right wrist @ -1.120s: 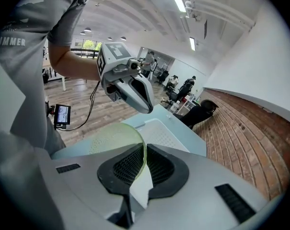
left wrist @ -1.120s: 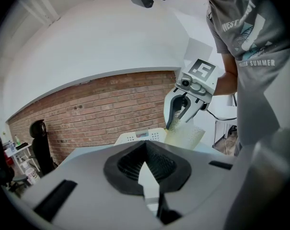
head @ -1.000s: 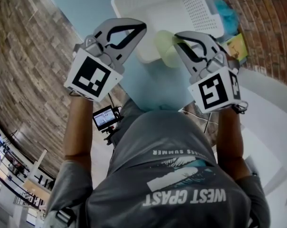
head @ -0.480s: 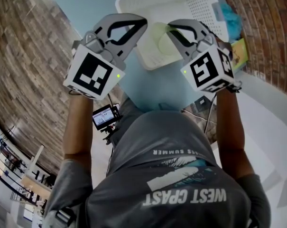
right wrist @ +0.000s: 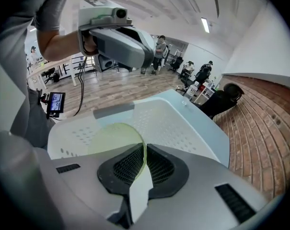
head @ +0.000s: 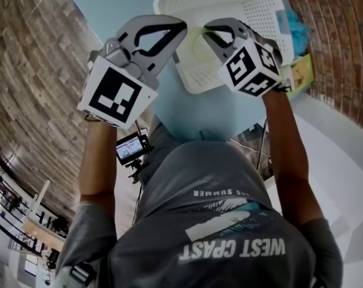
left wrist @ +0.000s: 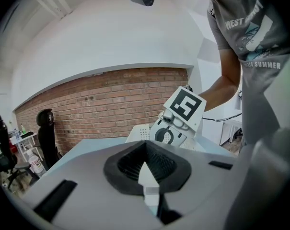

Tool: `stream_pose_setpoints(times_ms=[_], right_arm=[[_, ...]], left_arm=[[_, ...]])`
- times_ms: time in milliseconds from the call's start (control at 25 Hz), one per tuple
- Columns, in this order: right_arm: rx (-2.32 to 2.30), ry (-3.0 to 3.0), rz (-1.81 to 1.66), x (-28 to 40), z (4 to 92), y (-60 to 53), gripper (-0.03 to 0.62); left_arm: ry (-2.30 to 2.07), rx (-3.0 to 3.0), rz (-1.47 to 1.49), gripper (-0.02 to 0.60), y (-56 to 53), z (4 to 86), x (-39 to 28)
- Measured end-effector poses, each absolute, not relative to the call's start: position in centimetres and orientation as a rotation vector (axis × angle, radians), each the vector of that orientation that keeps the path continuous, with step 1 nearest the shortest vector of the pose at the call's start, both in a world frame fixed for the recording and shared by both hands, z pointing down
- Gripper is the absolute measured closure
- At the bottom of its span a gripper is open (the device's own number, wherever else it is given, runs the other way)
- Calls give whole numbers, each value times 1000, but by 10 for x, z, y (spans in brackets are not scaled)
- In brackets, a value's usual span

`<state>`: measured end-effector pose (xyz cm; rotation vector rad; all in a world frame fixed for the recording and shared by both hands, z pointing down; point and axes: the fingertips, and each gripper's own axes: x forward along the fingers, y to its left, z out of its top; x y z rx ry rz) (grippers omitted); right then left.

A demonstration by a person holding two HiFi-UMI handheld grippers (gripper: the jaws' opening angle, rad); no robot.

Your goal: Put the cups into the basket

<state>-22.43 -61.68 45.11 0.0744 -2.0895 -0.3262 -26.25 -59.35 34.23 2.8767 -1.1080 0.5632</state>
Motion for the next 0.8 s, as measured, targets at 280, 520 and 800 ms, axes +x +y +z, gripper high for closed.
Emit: stream_pose_setpoints(times_ms=[280, 520, 800], right_arm=[[22, -2044, -266, -226, 492, -618, 562], [-47, -1995, -218, -227, 524, -614, 562], [-95, -1955, -162, -226, 556, -611, 562]], left_arm=[[-1108, 2863, 546, 584, -593, 349, -266], [-1118, 2844, 529, 584, -590, 353, -273], [-1121, 2825, 524, 584, -588, 362, -281]])
